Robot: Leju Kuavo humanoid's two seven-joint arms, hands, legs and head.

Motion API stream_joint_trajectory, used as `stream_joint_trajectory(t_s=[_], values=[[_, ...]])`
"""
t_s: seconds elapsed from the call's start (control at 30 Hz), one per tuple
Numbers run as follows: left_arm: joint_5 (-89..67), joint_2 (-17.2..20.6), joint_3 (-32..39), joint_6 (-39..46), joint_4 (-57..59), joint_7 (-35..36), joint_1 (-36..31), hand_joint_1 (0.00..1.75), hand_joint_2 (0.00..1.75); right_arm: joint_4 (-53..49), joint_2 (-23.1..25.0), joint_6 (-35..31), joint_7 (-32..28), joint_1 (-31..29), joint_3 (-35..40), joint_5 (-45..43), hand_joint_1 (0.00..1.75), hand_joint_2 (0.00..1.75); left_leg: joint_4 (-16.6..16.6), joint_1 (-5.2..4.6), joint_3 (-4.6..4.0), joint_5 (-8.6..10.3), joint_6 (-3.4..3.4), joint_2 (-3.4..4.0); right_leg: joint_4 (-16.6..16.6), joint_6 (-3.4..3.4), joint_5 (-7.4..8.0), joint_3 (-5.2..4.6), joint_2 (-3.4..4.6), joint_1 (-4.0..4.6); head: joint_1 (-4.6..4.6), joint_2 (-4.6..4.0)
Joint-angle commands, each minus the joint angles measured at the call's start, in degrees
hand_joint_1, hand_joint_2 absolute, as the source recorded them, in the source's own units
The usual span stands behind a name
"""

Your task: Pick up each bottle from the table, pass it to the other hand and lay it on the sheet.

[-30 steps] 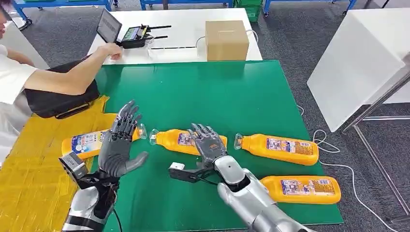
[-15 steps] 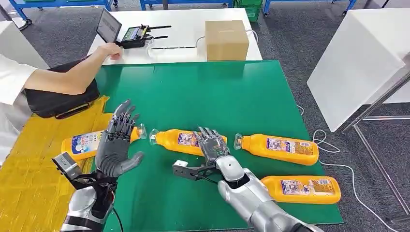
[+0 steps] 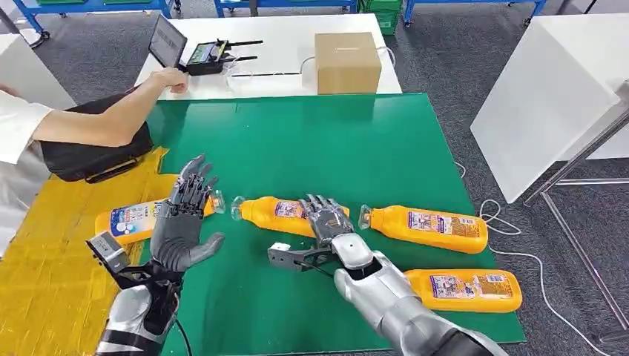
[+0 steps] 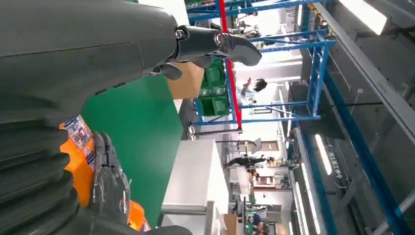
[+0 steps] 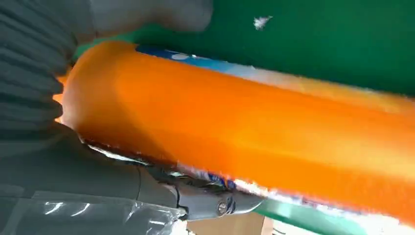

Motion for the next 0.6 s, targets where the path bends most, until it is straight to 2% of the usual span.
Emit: stream_joint_trajectory(t_s=[0.03,0.6], values=[[-0.09,-0.65,1.14,0.31,5.32,0.33,-1.96,0.0,1.75,7.29,-0.57,2.1,-0.46,-1.57,-0.9,-0.42,1.75,1.75,-0.1,0.03,0.12,0.04,-0.01,-0.19,-0.14,0.05,0.01,0.18,-0.2,0.03,0.0,0.0],[-0.14,-0.84,1.17,0.88,5.04,0.41,-2.08,0.0,1.75,6.82,-0.43,2.19,-0.87,-1.43,-1.01,-0.59,1.75,1.75,-0.15,0.05,0.19,0.06,-0.02,-0.23,-0.21,0.07,0.03,0.28,-0.25,0.06,0.0,0.0]])
